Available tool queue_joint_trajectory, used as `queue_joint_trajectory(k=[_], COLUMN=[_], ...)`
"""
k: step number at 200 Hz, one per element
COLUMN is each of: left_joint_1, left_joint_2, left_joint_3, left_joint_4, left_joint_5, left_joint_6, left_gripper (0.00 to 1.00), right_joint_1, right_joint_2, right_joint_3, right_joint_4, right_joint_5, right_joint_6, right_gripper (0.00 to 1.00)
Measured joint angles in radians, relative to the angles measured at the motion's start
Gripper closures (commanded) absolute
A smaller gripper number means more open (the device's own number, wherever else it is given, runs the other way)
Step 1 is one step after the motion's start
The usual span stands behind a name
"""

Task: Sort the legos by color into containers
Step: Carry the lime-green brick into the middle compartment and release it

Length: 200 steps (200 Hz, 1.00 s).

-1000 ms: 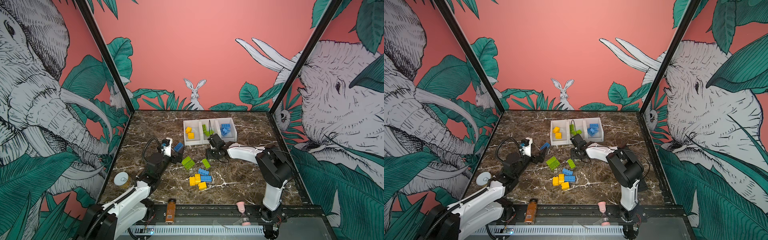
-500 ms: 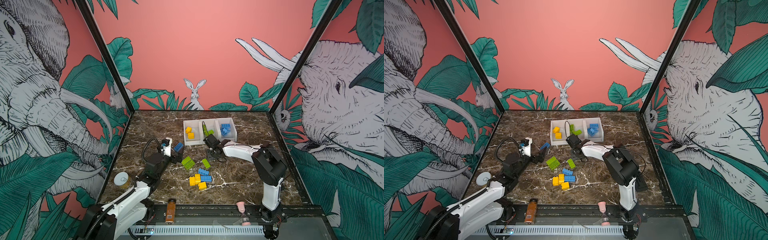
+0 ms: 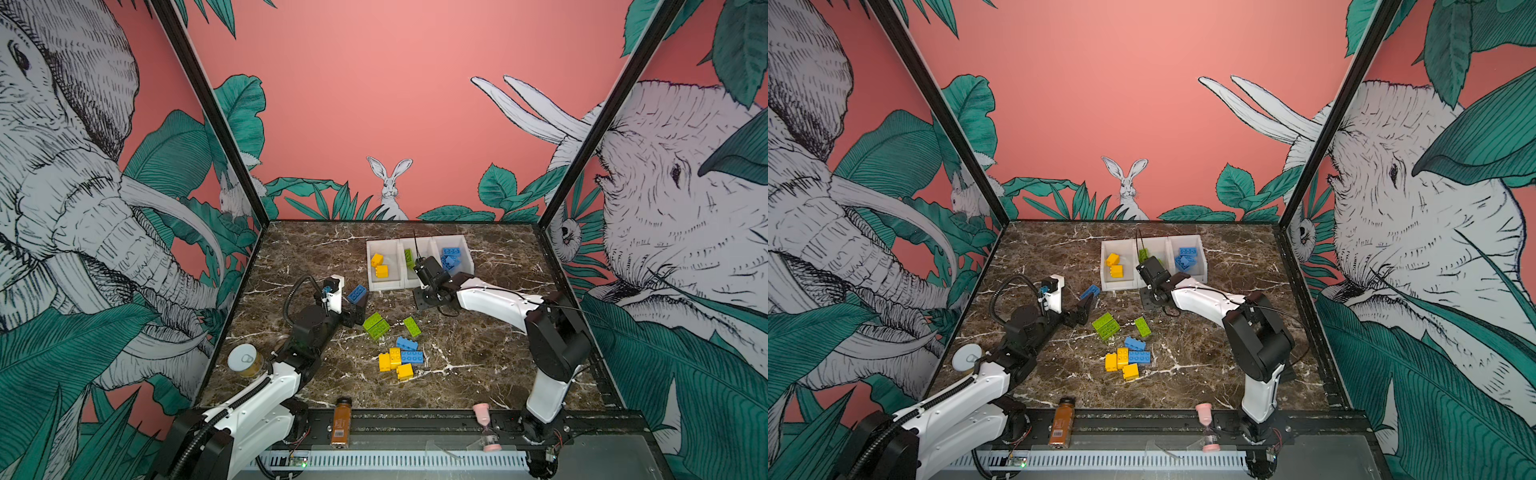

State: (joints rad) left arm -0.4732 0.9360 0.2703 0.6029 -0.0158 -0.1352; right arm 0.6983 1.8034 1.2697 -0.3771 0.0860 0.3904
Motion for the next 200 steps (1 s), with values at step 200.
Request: queue_joint_trajectory(k=[200], left_joint_1=[0.000], left_joint_2=[0.001], left_joint_3=[0.000], left_joint_4=[0.000], left_joint_5=[-0.001], left_joint_6=[0.000], left_gripper=[0.01], right_joint_1=[-0.175], right_joint_2=[0.415], right_joint_3=[0.666], right_joint_4=[-0.137], right_joint_5=[-0.064], right_joint_6=[-0.160], right_gripper=[0.39])
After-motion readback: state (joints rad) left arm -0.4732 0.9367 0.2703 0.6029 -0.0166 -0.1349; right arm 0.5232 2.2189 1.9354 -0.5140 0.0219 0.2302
